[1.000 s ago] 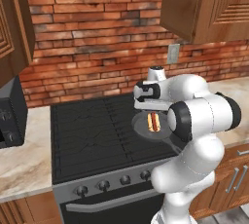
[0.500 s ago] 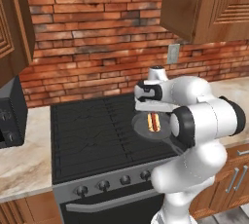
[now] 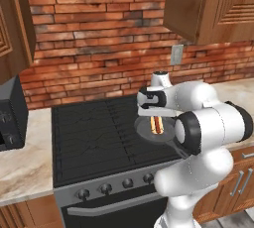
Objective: Place the cold items (lemon wedge and cucumber) from the fridge in one tupperware on the dining counter. Place the warm items (hot dog and kebab skewer) in the stove area in another tupperware.
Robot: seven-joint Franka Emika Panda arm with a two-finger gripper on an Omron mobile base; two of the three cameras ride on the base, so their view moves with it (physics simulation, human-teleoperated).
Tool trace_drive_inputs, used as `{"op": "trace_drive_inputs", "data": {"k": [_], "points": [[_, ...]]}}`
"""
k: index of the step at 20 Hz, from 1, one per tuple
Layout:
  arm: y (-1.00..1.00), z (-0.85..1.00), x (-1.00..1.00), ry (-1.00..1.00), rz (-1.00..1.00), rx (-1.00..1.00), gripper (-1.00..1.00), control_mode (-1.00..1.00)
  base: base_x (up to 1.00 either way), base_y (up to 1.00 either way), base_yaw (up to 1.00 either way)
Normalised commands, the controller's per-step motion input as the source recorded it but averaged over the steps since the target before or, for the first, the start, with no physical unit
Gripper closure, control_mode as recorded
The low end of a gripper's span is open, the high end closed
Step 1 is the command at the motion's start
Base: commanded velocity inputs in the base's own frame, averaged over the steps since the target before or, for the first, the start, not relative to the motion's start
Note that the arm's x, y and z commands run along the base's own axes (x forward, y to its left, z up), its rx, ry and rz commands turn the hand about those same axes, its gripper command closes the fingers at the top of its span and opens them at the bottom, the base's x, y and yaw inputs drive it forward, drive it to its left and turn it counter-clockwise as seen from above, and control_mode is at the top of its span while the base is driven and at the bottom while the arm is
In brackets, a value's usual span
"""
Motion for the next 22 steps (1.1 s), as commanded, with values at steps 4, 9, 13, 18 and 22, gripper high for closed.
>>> {"op": "trace_drive_inputs", "data": {"k": [4,9,13,18,22], "points": [[0.0,-0.1,0.01,0.0,0.0,0.0,-1.0,-1.0,0.0,0.0,0.0],[0.0,-0.23,0.0,0.0,0.0,0.0,-1.0,-1.0,0.0,0.0,0.0],[0.0,-0.29,0.0,0.0,0.0,0.0,-1.0,-1.0,0.0,0.0,0.0],[0.0,-0.31,0.0,0.0,0.0,0.0,-1.0,-1.0,0.0,0.0,0.0],[0.0,-0.16,0.0,0.0,0.0,0.0,-1.0,-1.0,0.0,0.0,0.0]]}}
